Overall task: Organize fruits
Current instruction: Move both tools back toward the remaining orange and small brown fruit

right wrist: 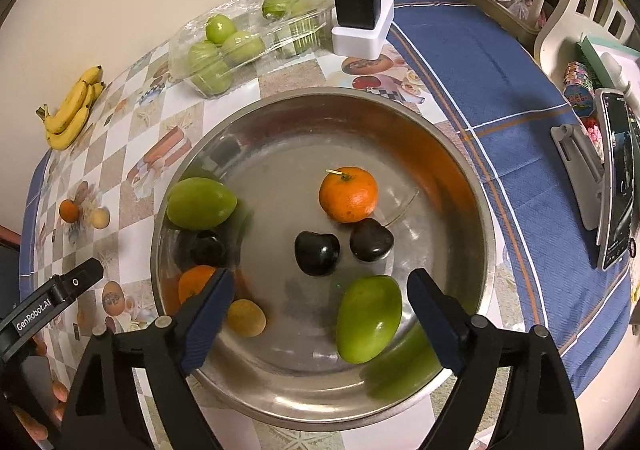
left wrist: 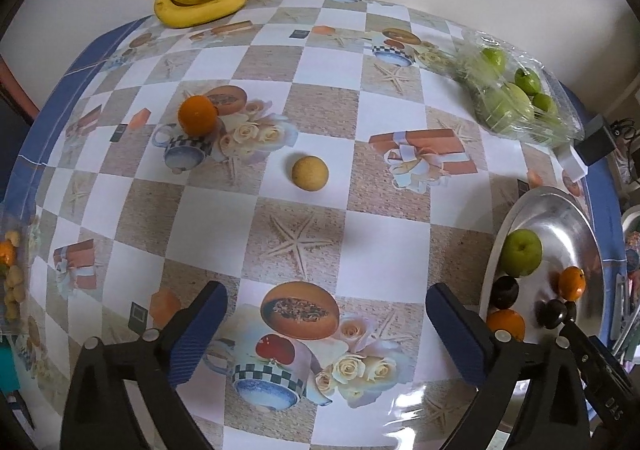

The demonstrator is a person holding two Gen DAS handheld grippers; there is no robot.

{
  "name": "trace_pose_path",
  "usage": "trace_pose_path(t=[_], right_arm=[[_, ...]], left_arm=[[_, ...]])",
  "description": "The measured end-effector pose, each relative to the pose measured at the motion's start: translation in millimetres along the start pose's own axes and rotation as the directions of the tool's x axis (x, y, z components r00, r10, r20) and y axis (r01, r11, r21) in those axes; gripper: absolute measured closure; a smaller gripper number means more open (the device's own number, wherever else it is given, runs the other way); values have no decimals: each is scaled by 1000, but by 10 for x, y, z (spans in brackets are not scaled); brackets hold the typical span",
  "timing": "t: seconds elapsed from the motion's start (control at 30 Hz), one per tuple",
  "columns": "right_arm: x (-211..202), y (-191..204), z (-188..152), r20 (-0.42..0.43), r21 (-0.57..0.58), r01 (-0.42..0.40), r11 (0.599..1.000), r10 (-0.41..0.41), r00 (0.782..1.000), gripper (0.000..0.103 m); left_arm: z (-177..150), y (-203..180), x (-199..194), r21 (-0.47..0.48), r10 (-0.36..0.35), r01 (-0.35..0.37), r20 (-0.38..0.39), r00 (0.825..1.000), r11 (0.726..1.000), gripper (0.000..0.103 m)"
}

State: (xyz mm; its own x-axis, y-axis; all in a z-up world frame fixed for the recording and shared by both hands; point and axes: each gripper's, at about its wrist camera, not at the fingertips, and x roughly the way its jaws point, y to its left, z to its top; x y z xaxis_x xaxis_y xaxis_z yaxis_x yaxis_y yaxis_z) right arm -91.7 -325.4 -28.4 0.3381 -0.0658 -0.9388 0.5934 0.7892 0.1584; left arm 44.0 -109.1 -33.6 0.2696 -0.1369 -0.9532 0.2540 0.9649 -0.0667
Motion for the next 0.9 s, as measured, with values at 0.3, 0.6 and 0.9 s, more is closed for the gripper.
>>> trace_pose_path(t=[0.3,0.6,0.9], right_arm=[[-2,48,11,14,-17,-15,1000,15,1000,3],[3,149,27,30,-39,-30,999,31,999,1],[-18,275,77,60,-31,-87,996,89,994,1]], left_arm=[[18,63,-3,-10,18,-18,14,1000,1000,0],[64,154,-3,-15,41,-40,33,999,999,0],[182,322,40,-17,52,-51,57,997,999,0]])
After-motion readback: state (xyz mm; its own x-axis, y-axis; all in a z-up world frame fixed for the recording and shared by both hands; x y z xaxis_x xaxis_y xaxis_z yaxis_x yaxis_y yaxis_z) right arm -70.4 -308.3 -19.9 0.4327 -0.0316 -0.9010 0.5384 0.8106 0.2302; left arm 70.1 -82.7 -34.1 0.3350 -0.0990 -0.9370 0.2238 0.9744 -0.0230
